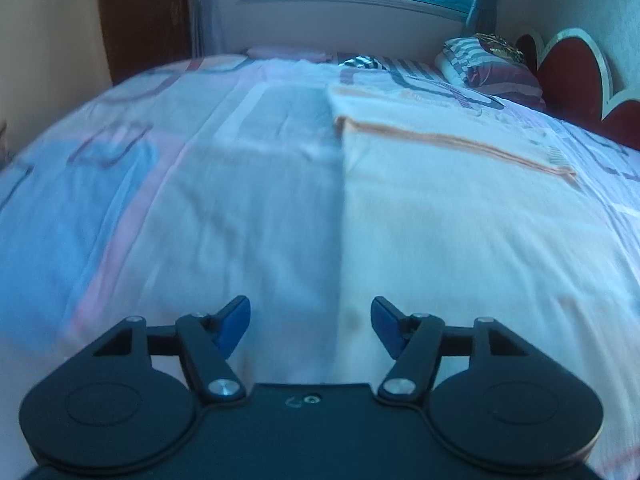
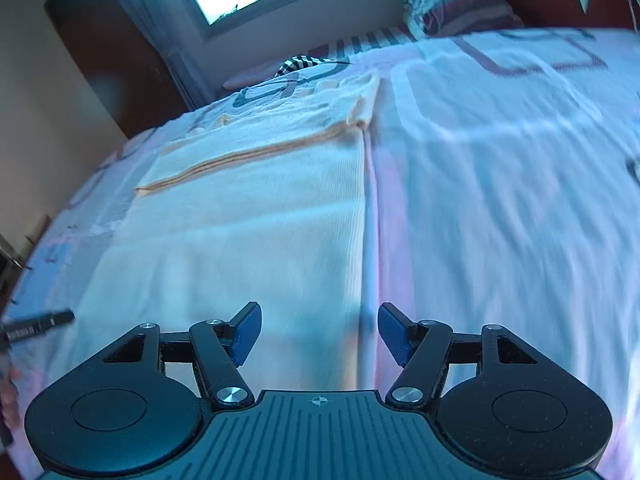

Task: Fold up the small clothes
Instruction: 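Roll both grippers and move them to the ribbed sweater hem, then close both grippers on the ribbed sweater hem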

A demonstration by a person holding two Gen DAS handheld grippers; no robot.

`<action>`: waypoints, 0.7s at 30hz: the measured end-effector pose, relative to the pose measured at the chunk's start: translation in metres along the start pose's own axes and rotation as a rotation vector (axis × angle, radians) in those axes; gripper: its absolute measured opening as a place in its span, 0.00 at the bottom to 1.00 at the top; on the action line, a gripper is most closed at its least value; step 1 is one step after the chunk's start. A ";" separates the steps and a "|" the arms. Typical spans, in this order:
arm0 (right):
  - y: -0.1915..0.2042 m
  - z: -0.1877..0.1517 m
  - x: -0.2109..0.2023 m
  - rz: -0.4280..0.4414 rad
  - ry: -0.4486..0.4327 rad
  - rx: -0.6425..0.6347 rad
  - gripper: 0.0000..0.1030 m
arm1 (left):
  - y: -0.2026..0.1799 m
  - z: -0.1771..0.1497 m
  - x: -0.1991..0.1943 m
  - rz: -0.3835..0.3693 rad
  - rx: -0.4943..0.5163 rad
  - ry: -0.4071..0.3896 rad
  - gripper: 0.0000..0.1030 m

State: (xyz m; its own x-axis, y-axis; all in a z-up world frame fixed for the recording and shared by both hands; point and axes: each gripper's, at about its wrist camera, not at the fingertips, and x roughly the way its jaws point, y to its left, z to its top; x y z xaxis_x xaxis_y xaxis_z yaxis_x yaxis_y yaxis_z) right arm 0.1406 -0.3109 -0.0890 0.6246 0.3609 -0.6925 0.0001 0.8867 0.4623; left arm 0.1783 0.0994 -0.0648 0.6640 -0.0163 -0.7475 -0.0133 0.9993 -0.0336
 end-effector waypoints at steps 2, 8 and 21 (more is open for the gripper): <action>-0.005 -0.018 -0.010 0.019 0.012 0.060 0.62 | 0.015 -0.021 -0.013 -0.041 -0.057 0.026 0.54; -0.021 -0.055 -0.040 0.117 0.015 0.224 0.50 | 0.039 -0.059 -0.035 -0.257 -0.247 0.049 0.53; -0.016 -0.085 -0.059 0.197 0.021 0.297 0.34 | 0.032 -0.070 -0.025 -0.414 -0.318 0.079 0.40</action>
State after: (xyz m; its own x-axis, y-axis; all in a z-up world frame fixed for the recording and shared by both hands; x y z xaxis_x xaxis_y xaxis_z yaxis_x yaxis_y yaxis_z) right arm 0.0376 -0.3217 -0.1028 0.6193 0.5254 -0.5834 0.1099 0.6778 0.7270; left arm 0.1092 0.1293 -0.0934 0.6033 -0.4224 -0.6764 0.0039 0.8498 -0.5272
